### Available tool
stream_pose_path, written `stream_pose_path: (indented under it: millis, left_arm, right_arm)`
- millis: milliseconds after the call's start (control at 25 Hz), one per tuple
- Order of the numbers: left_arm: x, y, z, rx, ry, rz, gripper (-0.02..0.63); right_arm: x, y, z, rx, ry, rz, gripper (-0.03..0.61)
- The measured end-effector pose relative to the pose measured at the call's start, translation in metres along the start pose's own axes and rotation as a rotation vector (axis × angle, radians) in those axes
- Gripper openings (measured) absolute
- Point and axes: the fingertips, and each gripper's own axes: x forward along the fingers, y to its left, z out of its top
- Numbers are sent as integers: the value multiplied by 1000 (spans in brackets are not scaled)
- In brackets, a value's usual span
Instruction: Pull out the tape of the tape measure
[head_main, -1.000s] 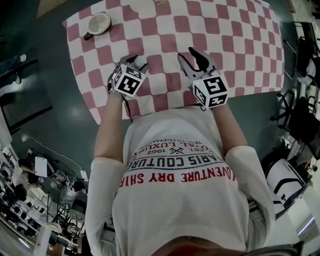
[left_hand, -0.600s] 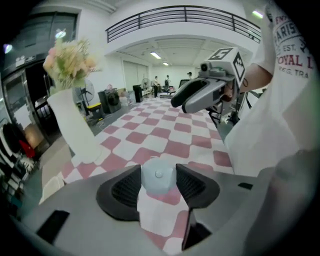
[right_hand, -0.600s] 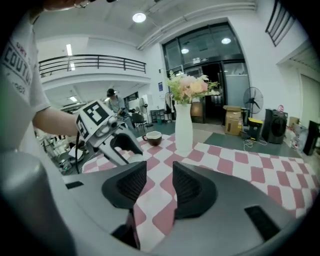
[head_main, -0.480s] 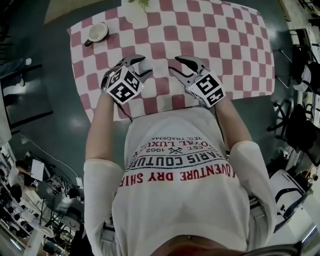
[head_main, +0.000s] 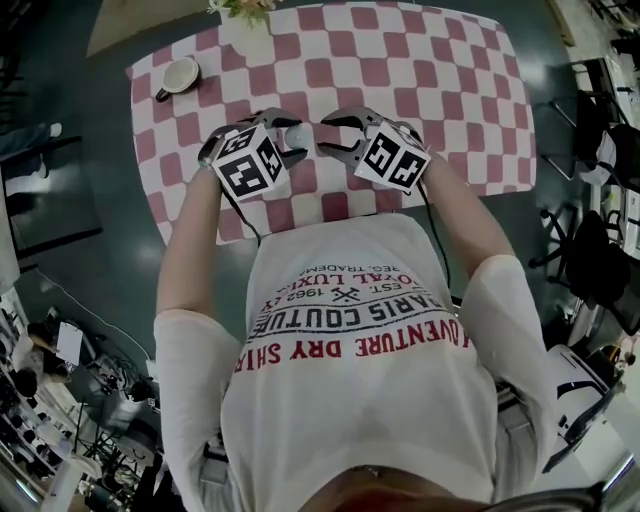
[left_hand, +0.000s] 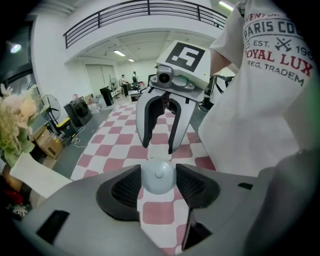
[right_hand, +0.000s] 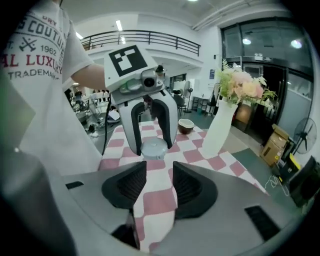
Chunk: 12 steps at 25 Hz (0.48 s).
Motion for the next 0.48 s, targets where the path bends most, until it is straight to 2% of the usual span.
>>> stream_pose_path:
  millis: [200,480]
  left_arm:
    - [11,-8,8,54,33,-45,235]
    - [14,-11,16,99,23,-67,235]
  right_arm:
    - [3,1,-7,-165,60,59,179]
    - [4,9,-12,-298,113,179,153]
